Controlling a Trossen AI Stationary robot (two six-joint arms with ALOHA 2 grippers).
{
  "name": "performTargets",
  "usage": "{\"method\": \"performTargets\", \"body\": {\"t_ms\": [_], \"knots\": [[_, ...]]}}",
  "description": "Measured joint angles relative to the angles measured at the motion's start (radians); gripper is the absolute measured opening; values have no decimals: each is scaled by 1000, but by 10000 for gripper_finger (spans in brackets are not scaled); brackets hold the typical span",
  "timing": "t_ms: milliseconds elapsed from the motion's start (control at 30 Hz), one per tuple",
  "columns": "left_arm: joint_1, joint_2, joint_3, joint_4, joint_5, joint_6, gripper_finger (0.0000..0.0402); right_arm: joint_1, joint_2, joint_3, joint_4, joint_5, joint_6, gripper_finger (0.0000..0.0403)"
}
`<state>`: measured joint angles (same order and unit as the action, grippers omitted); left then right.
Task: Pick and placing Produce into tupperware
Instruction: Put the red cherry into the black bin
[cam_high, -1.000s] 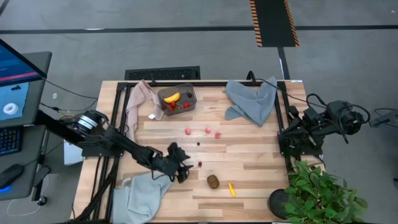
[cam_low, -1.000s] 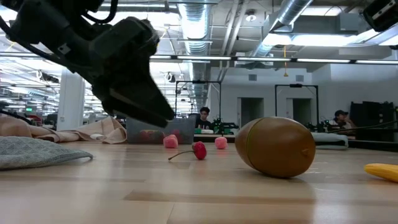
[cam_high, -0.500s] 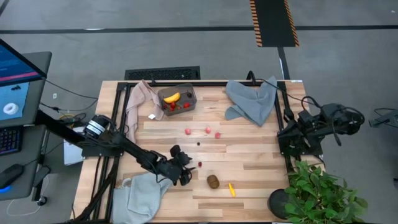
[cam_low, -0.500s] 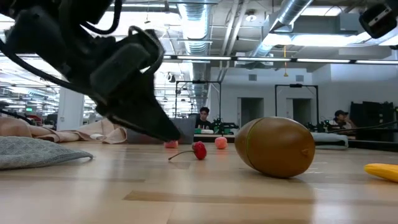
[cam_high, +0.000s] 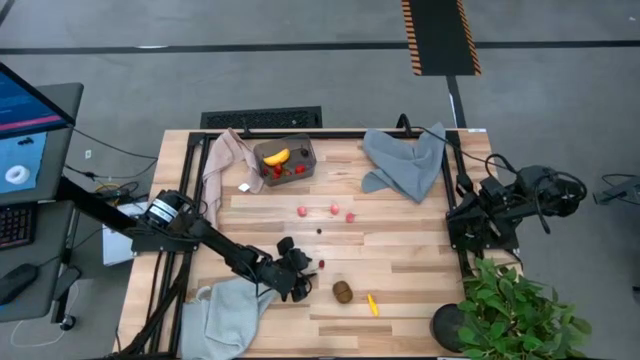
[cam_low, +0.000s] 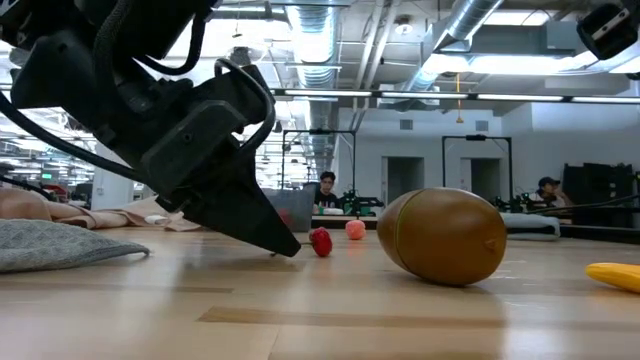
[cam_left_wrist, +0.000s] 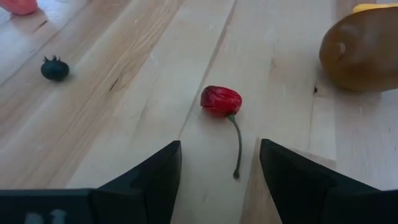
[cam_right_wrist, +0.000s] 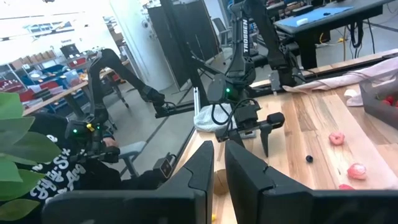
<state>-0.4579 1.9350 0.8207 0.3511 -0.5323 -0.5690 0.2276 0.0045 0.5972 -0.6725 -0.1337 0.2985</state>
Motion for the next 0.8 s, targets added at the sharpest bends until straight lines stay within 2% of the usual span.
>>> {"method": "performTargets", "body": {"t_ms": [200,300,433,633,800], "knots": [[27,-2,0,1,32,-2,208,0,0,0,0,0,0,64],[44,-3,0,2,54,-1,189,0,0,0,0,0,0,64],[62,-3,0,1,77,1,135,0,0,0,0,0,0,64],[83,-3,0,1,108,36,16,0,0,0,0,0,-1,64],[106,-19,0,-6,141,90,4,0,0,0,0,0,0,64]]}}
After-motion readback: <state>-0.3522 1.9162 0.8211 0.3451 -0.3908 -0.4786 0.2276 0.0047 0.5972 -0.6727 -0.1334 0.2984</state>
